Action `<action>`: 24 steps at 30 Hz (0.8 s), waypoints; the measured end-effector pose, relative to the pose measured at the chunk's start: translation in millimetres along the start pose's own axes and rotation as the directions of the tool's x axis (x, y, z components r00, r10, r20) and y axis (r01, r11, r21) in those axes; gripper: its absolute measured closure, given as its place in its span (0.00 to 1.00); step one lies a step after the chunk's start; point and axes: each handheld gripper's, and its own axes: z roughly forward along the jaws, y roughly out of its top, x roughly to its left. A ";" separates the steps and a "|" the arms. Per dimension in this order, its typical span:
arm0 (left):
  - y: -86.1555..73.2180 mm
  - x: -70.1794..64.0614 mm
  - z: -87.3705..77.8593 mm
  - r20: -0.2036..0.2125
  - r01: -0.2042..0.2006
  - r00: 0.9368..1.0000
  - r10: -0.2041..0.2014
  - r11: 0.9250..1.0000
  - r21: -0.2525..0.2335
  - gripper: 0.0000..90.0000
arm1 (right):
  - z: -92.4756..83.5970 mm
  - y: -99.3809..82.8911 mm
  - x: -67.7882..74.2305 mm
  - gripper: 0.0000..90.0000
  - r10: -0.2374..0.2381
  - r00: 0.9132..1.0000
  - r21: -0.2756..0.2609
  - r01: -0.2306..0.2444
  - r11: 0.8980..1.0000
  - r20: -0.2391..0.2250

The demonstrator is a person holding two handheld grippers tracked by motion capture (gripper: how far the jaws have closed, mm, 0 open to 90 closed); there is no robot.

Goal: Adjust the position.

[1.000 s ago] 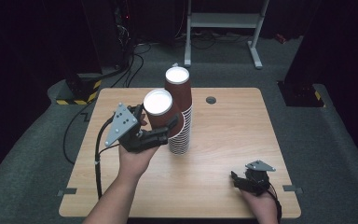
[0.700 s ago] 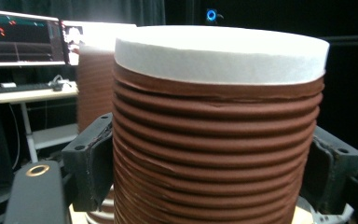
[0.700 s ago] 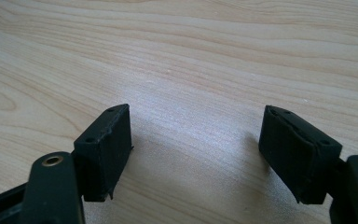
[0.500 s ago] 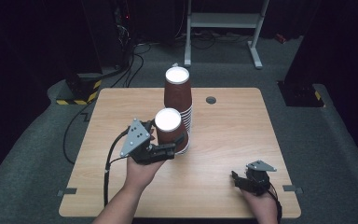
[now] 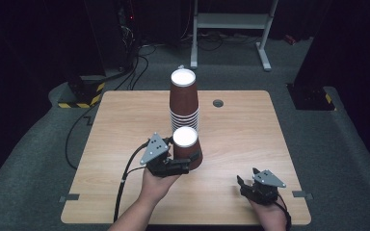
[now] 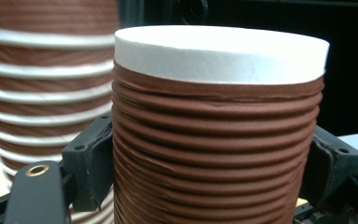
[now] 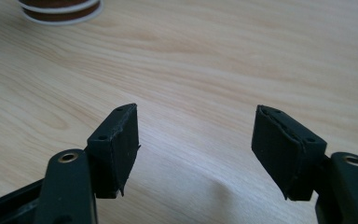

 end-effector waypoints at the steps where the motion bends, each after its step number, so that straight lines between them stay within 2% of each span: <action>1: 0.0 0.0 0.0 0.000 0.000 1.000 0.000 1.000 0.000 0.21 | 0.0 0.0 0.0 0.35 0.000 1.000 0.000 0.000 1.000 0.000; 3: -6.6 -0.2 6.3 0.023 0.028 0.999 -0.028 0.999 0.023 0.21 | -3.2 1.6 4.9 0.36 -0.015 1.000 -0.035 0.015 0.999 -0.004; 4: -9.4 -0.2 9.4 0.036 0.043 0.998 -0.044 0.999 0.032 0.21 | -6.7 4.1 9.8 0.36 -0.001 0.999 -0.078 -0.002 0.997 -0.036; 5: -11.5 -0.4 11.7 0.044 0.054 0.997 -0.056 0.998 0.039 0.21 | -6.7 4.1 9.8 0.36 -0.001 0.999 -0.078 -0.002 0.997 -0.036; 7: -19.3 -3.0 20.8 0.087 0.094 0.991 -0.101 0.993 0.073 0.21 | -10.7 7.3 14.1 0.36 0.015 0.996 -0.127 -0.025 0.992 -0.083; 8: -19.3 -3.0 20.8 0.087 0.094 0.991 -0.101 0.993 0.073 0.21 | -10.7 7.3 14.1 0.36 0.015 0.996 -0.127 -0.025 0.992 -0.083; 10: -26.1 -7.0 28.9 0.109 0.113 0.986 -0.124 0.988 0.101 0.21 | -15.3 8.7 21.3 0.36 -0.012 0.997 -0.174 -0.002 0.985 -0.081; 11: -26.1 -7.0 28.9 0.109 0.113 0.986 -0.124 0.988 0.101 0.21 | -15.3 8.7 21.3 0.36 -0.012 0.997 -0.174 -0.002 0.985 -0.081; 12: -28.4 -8.3 31.9 0.122 0.123 0.983 -0.137 0.986 0.110 0.21 | -18.3 8.9 26.1 0.36 -0.027 0.997 -0.206 0.010 0.978 -0.078; 13: -29.5 -9.3 33.4 0.127 0.129 0.981 -0.144 0.985 0.115 0.21 | -18.3 8.9 26.1 0.36 -0.027 0.997 -0.206 0.010 0.978 -0.078; 14: -31.4 -11.4 36.8 0.142 0.141 0.977 -0.158 0.982 0.125 0.21 | -20.7 9.1 30.4 0.36 -0.032 0.996 -0.232 0.011 0.973 -0.083; 15: -31.4 -11.4 36.8 0.142 0.141 0.977 -0.158 0.982 0.125 0.21 | -20.7 9.1 30.4 0.36 -0.032 0.996 -0.232 0.011 0.973 -0.083; 16: -31.9 -11.8 38.6 0.155 0.153 0.973 -0.173 0.980 0.128 0.21 | -22.6 9.4 35.7 0.37 -0.037 0.995 -0.258 0.012 0.966 -0.093; 19: -31.3 -12.7 41.1 0.161 0.169 0.969 -0.187 0.978 0.123 0.21 | -23.1 9.9 38.7 0.37 -0.040 0.994 -0.266 0.011 0.964 -0.104; 20: -29.7 -12.2 42.4 0.171 0.185 0.964 -0.204 0.975 0.120 0.21 | -22.6 9.9 41.5 0.38 -0.035 0.993 -0.270 0.003 0.963 -0.114; 21: -29.7 -12.2 42.4 0.171 0.185 0.964 -0.204 0.975 0.120 0.21 | -22.5 9.8 42.9 0.38 -0.036 0.993 -0.277 0.003 0.961 -0.115; 22: -28.4 -12.5 42.7 0.175 0.193 0.961 -0.212 0.974 0.121 0.21 | -22.5 9.8 42.9 0.38 -0.036 0.993 -0.277 0.003 0.961 -0.115; 23: -27.3 -12.5 42.9 0.177 0.194 0.961 -0.213 0.974 0.120 0.21 | -24.0 10.3 45.6 0.40 -0.040 0.993 -0.303 0.003 0.953 -0.115; 24: -26.4 -12.9 43.0 0.179 0.200 0.959 -0.219 0.972 0.120 0.21 | -24.0 10.3 45.6 0.40 -0.040 0.993 -0.303 0.003 0.953 -0.115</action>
